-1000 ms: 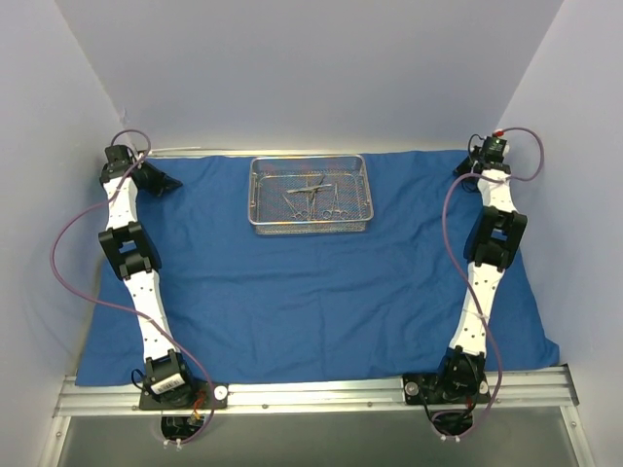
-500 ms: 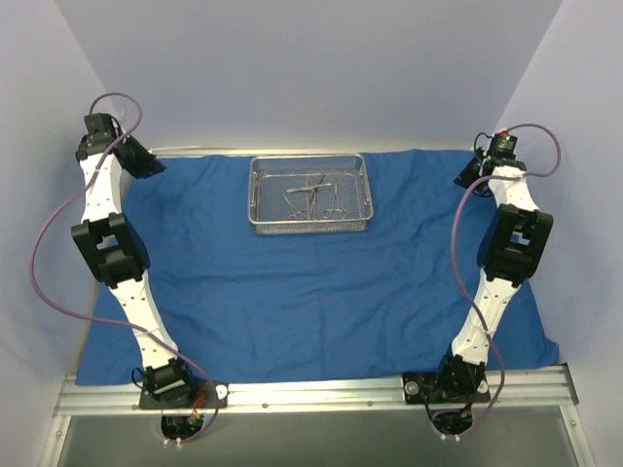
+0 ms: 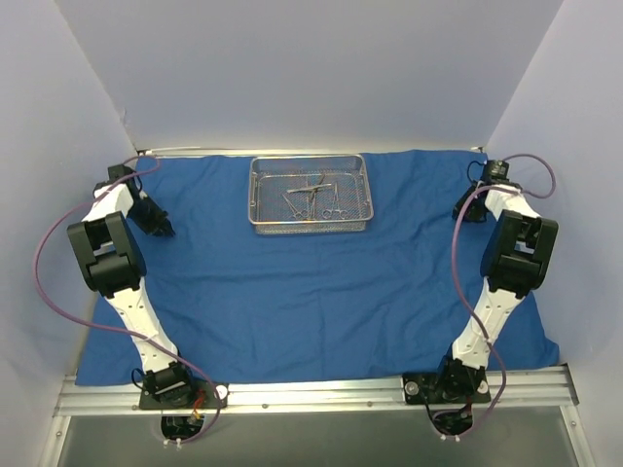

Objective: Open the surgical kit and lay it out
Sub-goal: Smooth out the surgical kit at the center of the board.

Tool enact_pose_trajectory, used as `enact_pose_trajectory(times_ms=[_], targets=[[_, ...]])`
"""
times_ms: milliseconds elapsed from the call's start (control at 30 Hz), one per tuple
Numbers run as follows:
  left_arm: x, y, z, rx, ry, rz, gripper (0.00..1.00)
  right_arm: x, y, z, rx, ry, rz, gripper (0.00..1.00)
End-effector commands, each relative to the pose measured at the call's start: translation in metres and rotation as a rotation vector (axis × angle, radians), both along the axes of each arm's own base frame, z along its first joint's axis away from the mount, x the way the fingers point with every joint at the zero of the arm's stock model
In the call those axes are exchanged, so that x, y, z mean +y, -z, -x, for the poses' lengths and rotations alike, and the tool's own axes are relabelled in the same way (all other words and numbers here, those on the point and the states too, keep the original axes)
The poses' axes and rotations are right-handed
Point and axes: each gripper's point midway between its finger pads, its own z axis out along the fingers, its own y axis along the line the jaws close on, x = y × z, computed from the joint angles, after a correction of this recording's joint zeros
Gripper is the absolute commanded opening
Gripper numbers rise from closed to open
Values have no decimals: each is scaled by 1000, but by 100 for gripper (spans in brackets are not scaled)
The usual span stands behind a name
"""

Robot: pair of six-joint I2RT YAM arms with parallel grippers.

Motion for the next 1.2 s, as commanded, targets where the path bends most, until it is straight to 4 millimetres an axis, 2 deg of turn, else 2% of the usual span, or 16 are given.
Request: enact_pose_trajectory(times_ms=[0, 100, 367, 533, 633, 667, 700, 767, 800, 833, 867, 900, 967, 1000, 1100, 1167], targets=[[15, 16, -1, 37, 3, -27, 17, -26, 26, 42, 156, 68, 92, 0], [24, 26, 0, 68, -10, -27, 17, -38, 37, 67, 225, 108, 117, 0], [51, 42, 0, 114, -47, 5, 17, -66, 25, 102, 336, 179, 206, 0], [48, 18, -8, 79, -51, 19, 17, -58, -20, 93, 246, 150, 199, 0], [41, -11, -4, 39, -76, 22, 18, -25, -52, 93, 193, 94, 156, 0], [35, -18, -2, 32, -94, 37, 18, 3, -55, 95, 196, 36, 122, 0], [32, -40, -3, -27, -102, 34, 19, 22, -62, 100, 184, 10, 87, 0], [17, -42, 15, -12, -105, 65, 20, 65, -65, 105, 182, -87, 66, 0], [13, -59, 22, -41, -107, 57, 21, 82, -62, 112, 192, -130, 53, 0], [9, -61, 30, -43, -109, 64, 21, 102, -72, 114, 159, -191, 30, 1], [-1, -48, 47, -2, -113, 95, 21, 118, -75, 117, 149, -245, 22, 2], [-5, -59, 52, -36, -108, 91, 21, 145, -78, 121, 136, -337, 10, 2], [-12, -47, 79, 23, -99, 91, 21, 182, -91, 132, 89, -480, -42, 3], [-14, -53, 91, 29, -94, 80, 21, 202, -95, 140, 85, -547, -43, 4], [-12, -45, 133, 118, -118, 54, 20, 227, -105, 157, 59, -623, -89, 0], [-8, -42, 152, 144, -130, 40, 20, 244, -99, 169, 70, -671, -157, 0]])
